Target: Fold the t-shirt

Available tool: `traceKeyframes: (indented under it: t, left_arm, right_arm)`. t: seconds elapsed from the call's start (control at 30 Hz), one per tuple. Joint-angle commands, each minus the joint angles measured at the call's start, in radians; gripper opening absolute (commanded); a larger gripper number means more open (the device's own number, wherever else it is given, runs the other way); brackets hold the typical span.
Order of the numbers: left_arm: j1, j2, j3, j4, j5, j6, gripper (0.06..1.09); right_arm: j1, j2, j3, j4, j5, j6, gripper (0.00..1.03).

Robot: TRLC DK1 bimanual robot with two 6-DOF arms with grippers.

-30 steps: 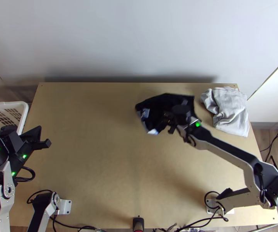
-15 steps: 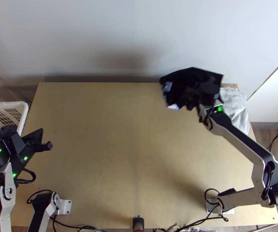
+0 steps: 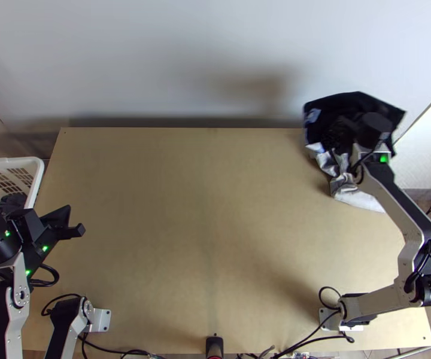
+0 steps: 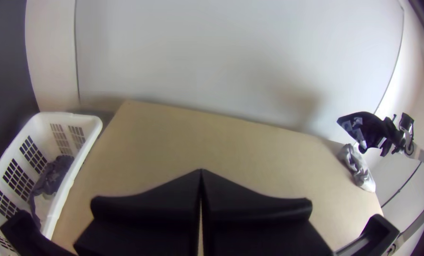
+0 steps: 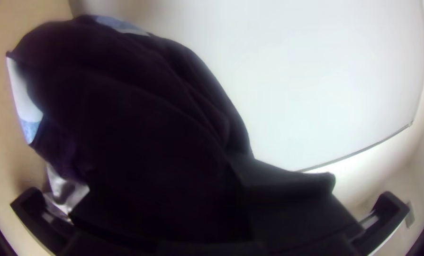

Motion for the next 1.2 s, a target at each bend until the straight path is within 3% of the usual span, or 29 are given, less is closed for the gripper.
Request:
traceKeyframes:
  t: [0.0, 0.27, 0.57, 0.93, 1.17]
  left_arm:
    - [0.002, -0.003, -0.037, 0.022, 0.002, 0.001, 0.10]
    - [0.002, -0.003, -0.060, 0.033, 0.006, 0.001, 0.10]
    - [0.002, -0.009, -0.076, 0.031, 0.006, 0.002, 0.10]
    - [0.010, -0.032, -0.106, 0.024, 0.006, 0.020, 0.10]
    - [0.013, -0.043, -0.107, 0.022, 0.006, 0.020, 0.10]
  right_arm:
    - [-0.153, 0.021, 0.001, 0.044, -0.029, -0.076, 0.03]
    - [-0.270, 0.024, -0.048, 0.052, -0.046, -0.117, 0.03]
    - [-0.277, -0.017, -0.326, 0.099, -0.046, -0.117, 0.03]
    - [-0.205, 0.027, -0.539, 0.156, -0.026, 0.053, 0.03]
    - [-0.167, 0.081, -0.535, 0.196, -0.026, 0.170, 0.03]
